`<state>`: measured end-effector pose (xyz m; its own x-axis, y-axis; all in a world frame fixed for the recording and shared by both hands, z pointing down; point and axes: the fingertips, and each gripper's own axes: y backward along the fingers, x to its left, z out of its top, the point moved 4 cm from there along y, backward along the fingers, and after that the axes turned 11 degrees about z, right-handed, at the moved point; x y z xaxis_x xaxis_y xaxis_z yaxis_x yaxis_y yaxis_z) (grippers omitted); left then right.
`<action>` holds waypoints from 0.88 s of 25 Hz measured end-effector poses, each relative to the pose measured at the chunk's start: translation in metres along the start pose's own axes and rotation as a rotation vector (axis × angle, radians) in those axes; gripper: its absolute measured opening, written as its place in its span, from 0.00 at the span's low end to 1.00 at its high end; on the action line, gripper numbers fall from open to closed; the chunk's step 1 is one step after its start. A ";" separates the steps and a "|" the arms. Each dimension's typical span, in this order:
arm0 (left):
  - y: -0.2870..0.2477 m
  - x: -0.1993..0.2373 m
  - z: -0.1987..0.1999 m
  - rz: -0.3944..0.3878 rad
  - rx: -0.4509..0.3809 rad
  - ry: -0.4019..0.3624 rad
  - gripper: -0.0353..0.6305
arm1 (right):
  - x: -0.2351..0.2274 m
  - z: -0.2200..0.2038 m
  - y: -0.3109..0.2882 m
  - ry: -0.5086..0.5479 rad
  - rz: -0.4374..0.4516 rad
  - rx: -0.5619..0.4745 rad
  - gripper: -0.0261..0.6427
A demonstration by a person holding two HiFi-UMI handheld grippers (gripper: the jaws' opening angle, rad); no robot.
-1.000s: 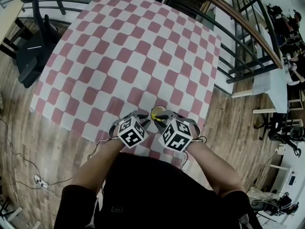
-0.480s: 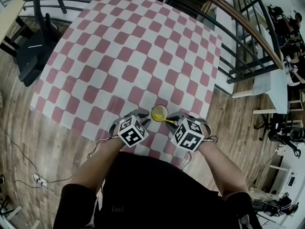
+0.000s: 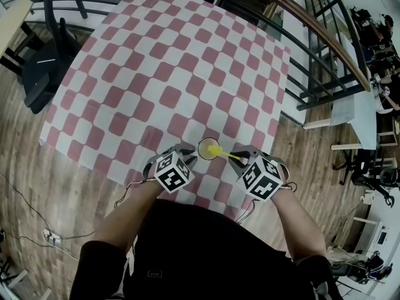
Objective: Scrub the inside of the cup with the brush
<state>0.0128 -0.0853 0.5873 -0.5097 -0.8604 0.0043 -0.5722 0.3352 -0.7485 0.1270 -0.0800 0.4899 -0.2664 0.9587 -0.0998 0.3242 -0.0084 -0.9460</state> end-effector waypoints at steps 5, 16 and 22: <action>0.000 -0.001 0.000 0.003 0.000 -0.001 0.16 | -0.007 0.003 0.007 0.005 -0.058 -0.011 0.10; 0.001 0.001 0.002 0.009 -0.007 -0.001 0.15 | -0.005 0.039 -0.004 -0.008 -0.049 -0.139 0.10; 0.001 -0.001 0.001 0.020 -0.003 -0.015 0.16 | 0.015 0.052 -0.001 -0.014 0.029 -0.212 0.10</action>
<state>0.0131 -0.0846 0.5857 -0.5115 -0.8590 -0.0206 -0.5641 0.3538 -0.7461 0.0757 -0.0799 0.4734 -0.2661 0.9550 -0.1312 0.5153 0.0259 -0.8566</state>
